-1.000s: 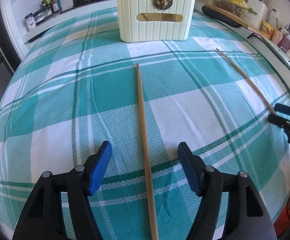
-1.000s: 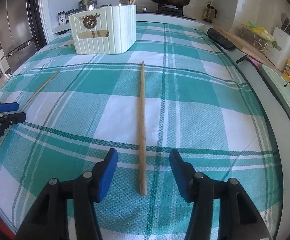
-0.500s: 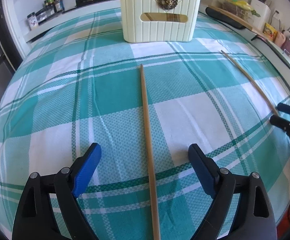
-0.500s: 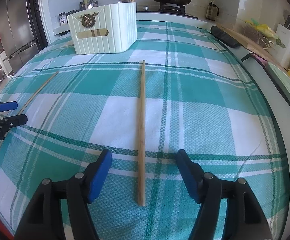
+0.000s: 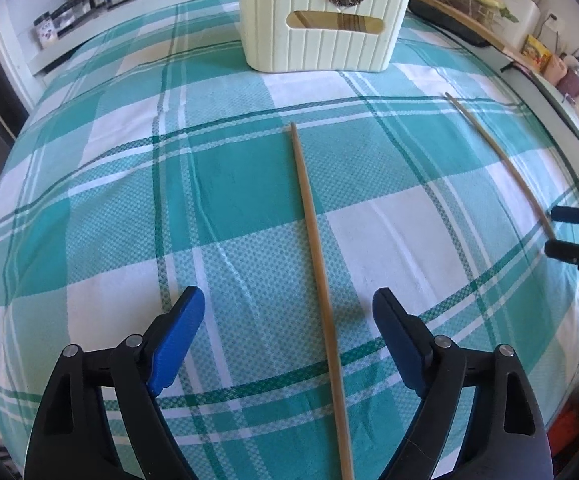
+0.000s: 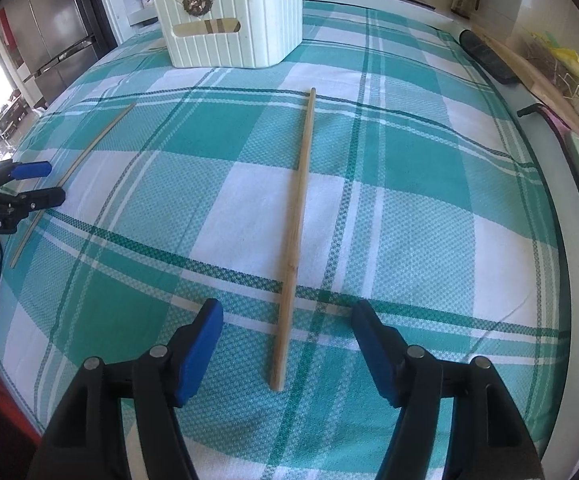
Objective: Organize utensils
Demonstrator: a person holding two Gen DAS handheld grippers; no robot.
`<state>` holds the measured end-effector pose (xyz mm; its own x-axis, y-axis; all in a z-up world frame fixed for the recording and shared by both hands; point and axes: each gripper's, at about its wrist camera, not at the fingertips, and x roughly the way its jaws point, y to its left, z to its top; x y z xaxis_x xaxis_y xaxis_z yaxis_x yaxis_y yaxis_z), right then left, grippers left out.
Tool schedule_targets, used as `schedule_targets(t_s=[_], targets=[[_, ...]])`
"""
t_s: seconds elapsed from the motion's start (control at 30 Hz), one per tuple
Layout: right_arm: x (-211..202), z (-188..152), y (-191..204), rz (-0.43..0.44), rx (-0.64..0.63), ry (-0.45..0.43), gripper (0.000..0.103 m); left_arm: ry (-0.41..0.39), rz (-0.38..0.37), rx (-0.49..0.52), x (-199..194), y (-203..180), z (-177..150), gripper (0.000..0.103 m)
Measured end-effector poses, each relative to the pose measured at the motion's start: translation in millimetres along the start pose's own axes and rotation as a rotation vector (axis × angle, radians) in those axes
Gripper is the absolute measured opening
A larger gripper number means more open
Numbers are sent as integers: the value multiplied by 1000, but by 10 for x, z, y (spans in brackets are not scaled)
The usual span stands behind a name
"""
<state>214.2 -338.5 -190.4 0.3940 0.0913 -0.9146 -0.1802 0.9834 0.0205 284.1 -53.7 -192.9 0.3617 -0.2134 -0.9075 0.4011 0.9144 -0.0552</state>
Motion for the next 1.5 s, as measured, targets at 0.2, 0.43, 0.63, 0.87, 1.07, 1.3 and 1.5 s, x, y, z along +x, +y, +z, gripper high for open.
schedule_targets(t_s=[0.2, 0.43, 0.63, 0.87, 1.07, 1.3, 1.5], targets=[[56, 246, -117, 66, 3, 65, 67, 40, 16, 58, 82, 22, 194, 75], [309, 820, -224, 57, 10, 49, 59, 66, 15, 58, 230, 64, 558, 51], [547, 1288, -187, -8, 14, 3, 13, 43, -4, 30, 305, 56, 736, 4], [274, 1315, -211, 74, 97, -125, 6, -124, -37, -8, -190, 81, 639, 4], [-614, 1050, -137, 174, 119, -322, 6, -318, -104, -29, -1044, 96, 462, 4], [-1346, 812, 144, 171, 45, -491, 6, -473, -157, -55, -1600, 84, 344, 4], [-1674, 846, 345, 175, 7, -616, 6, -534, -157, -61, -1819, 93, 327, 3]])
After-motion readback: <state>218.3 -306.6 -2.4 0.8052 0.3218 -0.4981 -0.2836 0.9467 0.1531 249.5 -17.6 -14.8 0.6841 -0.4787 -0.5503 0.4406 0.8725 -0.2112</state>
